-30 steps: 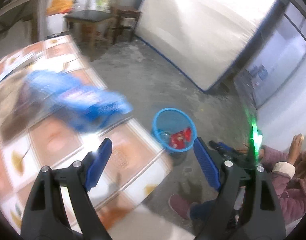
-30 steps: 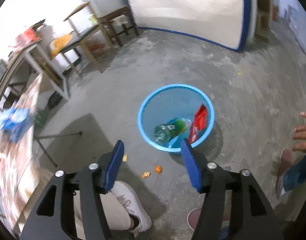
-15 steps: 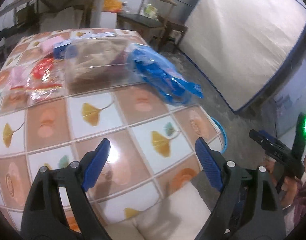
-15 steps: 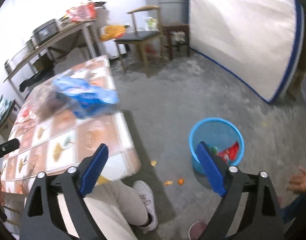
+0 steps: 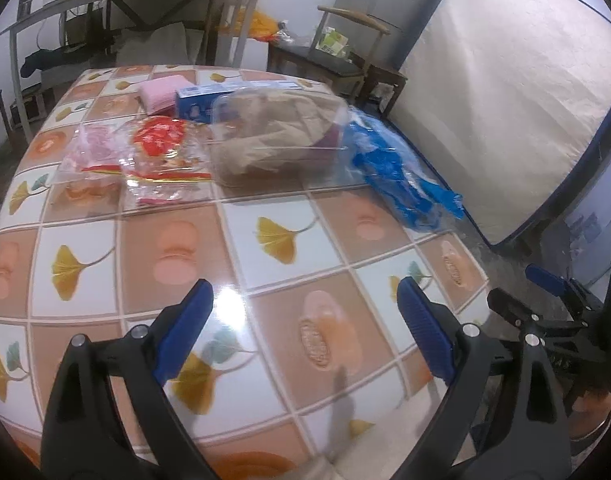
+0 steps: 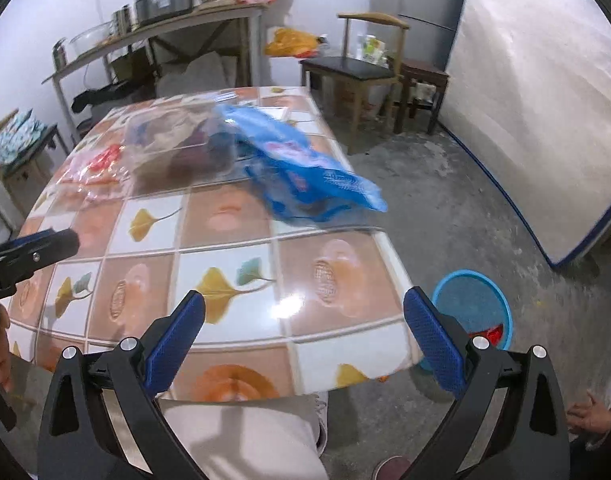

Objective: Collect trash
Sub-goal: 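Bring both tools back over the table toward the blue bag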

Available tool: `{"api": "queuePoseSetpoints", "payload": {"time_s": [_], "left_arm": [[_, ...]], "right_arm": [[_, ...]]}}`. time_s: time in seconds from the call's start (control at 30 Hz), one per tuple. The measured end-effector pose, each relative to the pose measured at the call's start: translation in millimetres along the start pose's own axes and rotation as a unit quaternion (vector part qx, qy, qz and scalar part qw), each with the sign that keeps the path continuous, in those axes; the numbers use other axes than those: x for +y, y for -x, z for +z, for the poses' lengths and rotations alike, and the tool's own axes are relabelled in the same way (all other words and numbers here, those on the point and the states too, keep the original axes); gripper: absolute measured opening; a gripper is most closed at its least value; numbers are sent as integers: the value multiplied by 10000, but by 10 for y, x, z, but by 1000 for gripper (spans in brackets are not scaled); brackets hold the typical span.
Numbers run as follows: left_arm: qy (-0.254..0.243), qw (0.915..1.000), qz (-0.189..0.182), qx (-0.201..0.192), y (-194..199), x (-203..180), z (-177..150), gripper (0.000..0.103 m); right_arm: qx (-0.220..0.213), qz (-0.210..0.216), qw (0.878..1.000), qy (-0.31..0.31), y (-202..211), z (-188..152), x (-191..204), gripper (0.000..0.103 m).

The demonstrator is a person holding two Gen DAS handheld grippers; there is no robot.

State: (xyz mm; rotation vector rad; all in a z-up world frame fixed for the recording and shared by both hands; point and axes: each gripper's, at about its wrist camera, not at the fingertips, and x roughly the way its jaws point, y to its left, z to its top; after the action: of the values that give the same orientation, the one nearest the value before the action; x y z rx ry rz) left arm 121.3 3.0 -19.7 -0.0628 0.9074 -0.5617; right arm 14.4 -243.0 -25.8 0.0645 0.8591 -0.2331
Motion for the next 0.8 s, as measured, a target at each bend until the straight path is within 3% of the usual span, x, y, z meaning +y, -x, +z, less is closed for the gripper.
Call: {"api": "queuePoseSetpoints", "payload": {"time_s": [0.37,0.5,0.67,0.8], "left_arm": [[-192,9993,310,-68,-40,277,72,94],[-71,9996,261,-51,-79,389,81,94],[86,9996,268,61,-193,479,28,94],[178,9995,274,3,-203,523,4,94]], "right_arm": [[213,118,9994,261,-216,159,384,96],[208,92,9993,304,-285,194,503,96],[662,391,9964,369,-517,228,676,96],[614,261,9968,434,-560,267,743,96]]}}
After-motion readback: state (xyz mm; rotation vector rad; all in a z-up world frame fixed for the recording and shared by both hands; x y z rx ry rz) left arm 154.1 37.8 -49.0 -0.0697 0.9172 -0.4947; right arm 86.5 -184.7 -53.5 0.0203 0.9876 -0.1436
